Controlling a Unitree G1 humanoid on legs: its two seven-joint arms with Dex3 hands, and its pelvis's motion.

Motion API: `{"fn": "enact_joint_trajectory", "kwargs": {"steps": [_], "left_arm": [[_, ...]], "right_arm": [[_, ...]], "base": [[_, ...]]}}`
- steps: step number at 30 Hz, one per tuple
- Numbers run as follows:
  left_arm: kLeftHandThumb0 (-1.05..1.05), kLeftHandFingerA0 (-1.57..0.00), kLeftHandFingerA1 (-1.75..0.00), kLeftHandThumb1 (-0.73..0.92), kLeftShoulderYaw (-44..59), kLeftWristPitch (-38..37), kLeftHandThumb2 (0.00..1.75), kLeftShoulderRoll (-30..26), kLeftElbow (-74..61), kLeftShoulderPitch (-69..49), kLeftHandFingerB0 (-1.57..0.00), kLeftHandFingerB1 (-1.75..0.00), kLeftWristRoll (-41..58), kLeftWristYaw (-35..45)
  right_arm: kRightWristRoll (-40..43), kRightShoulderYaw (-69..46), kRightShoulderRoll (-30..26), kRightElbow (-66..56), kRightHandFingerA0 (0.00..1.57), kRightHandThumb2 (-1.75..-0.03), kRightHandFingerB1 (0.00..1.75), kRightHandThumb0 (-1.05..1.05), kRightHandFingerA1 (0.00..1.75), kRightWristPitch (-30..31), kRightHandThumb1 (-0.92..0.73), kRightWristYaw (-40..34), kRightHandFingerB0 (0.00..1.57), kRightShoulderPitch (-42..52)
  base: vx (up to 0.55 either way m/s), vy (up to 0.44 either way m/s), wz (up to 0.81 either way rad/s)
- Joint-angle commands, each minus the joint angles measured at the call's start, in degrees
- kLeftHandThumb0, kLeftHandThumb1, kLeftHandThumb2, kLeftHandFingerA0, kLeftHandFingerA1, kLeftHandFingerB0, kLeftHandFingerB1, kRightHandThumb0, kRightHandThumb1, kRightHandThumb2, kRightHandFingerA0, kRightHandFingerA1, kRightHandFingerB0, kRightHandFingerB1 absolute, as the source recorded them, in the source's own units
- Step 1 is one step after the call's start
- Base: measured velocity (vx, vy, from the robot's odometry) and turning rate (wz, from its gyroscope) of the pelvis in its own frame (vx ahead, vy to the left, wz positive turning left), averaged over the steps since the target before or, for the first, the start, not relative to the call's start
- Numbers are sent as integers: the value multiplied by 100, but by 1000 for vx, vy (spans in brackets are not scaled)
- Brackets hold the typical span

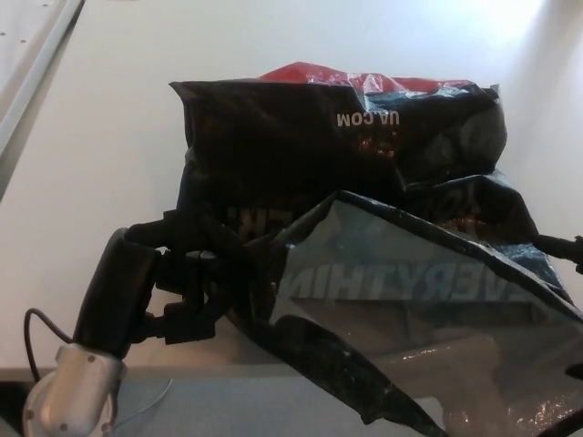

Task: A plastic bag is kept infront of the robot in the middle of the desk and the robot uses both its hands to grab it from the top and lifts it up and then releases it.

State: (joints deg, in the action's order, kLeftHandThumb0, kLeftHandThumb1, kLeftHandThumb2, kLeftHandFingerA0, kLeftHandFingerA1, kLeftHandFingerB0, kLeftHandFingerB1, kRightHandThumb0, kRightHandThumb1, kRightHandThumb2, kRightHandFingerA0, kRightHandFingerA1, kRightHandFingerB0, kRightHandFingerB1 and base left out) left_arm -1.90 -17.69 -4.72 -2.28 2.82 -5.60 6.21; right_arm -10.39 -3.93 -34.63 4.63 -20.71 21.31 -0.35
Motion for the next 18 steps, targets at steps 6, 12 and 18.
{"fn": "enact_joint_trajectory", "kwargs": {"steps": [6, 12, 18], "left_arm": [[-39, -90, -159, 60, 19, 39, 63, -23, -47, -100, -93, -103, 40, -42], [-39, -92, -158, 60, 22, -49, 64, 21, 12, -48, -93, -97, 99, -38], [-41, -92, -157, 59, 46, -113, 62, 7, 74, 5, -94, -99, 38, -82]], "right_arm": [[-75, 237, 567, 2, 121, -59, 31, -12, 172, 175, -42, -310, 8, -376], [-86, 345, 826, 494, 126, -69, 47, -4, 163, 16, -53, -453, 15, -806], [-343, 340, 1133, 1311, 96, -55, 66, 8, 167, -593, -61, -1156, 77, -1315]], "base": [[0, 0, 0], [0, 0, 0], [0, 0, 0]]}}
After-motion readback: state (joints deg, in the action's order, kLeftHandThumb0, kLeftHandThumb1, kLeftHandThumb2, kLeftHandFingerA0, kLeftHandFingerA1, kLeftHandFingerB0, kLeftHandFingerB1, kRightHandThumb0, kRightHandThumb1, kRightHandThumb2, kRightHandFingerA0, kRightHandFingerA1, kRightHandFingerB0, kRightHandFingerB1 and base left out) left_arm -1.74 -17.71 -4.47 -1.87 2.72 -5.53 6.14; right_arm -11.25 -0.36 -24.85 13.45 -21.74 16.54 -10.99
